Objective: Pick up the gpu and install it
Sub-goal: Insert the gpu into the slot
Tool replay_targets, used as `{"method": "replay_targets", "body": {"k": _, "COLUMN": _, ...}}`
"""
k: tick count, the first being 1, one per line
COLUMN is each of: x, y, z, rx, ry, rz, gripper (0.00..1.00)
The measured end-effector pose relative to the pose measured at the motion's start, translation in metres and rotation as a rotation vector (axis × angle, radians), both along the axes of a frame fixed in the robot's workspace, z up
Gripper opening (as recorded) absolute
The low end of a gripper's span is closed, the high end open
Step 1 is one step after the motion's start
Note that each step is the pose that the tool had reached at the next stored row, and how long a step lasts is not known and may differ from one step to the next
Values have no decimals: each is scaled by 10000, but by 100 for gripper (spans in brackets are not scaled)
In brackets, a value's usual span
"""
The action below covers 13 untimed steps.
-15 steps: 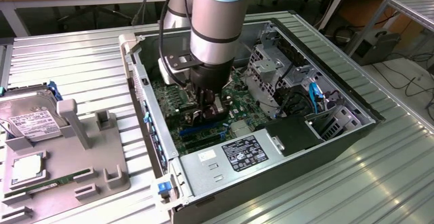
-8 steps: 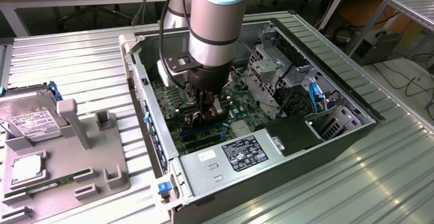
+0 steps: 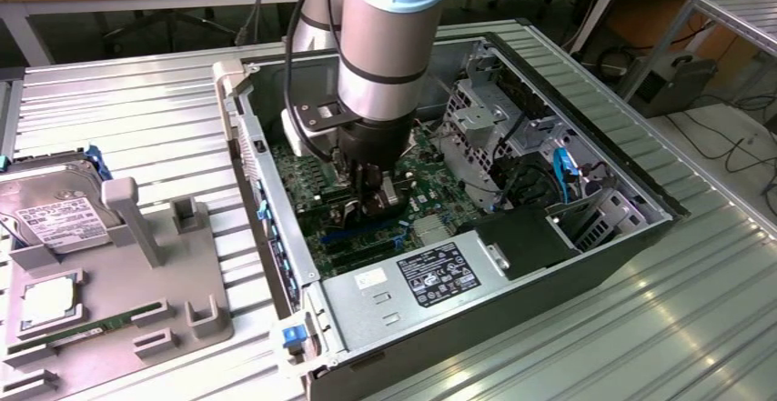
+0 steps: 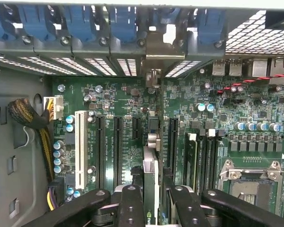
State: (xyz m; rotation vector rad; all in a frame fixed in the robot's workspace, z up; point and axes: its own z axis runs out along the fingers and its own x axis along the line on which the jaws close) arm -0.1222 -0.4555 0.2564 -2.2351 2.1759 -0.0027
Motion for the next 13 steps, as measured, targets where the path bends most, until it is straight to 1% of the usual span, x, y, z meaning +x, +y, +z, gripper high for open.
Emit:
{"method": "replay_targets", "body": {"k": 1, "x": 0, "y": 1, "z": 0, "rx": 39, "ry": 1, "rz": 0, "gripper": 26}}
{"method": "replay_targets", "body": {"k": 3, "x": 4, "y": 0, "z": 1, "rx": 98, "ry": 2, "rz": 1, "gripper": 26}}
{"method": "replay_targets", "body": {"k": 5, "x": 11, "y": 1, "z": 0, "rx": 137, "ry": 2, "rz": -1, "gripper": 26}}
{"method": "replay_targets", "body": {"k": 7, "x": 17, "y": 1, "z": 0, "rx": 149, "ry": 1, "rz": -1, "gripper": 26}}
{"method": "replay_targets", "body": {"k": 13, "x": 8, "y": -1, "z": -2, "rx": 152, "ry": -3, "rz": 1, "gripper": 26}}
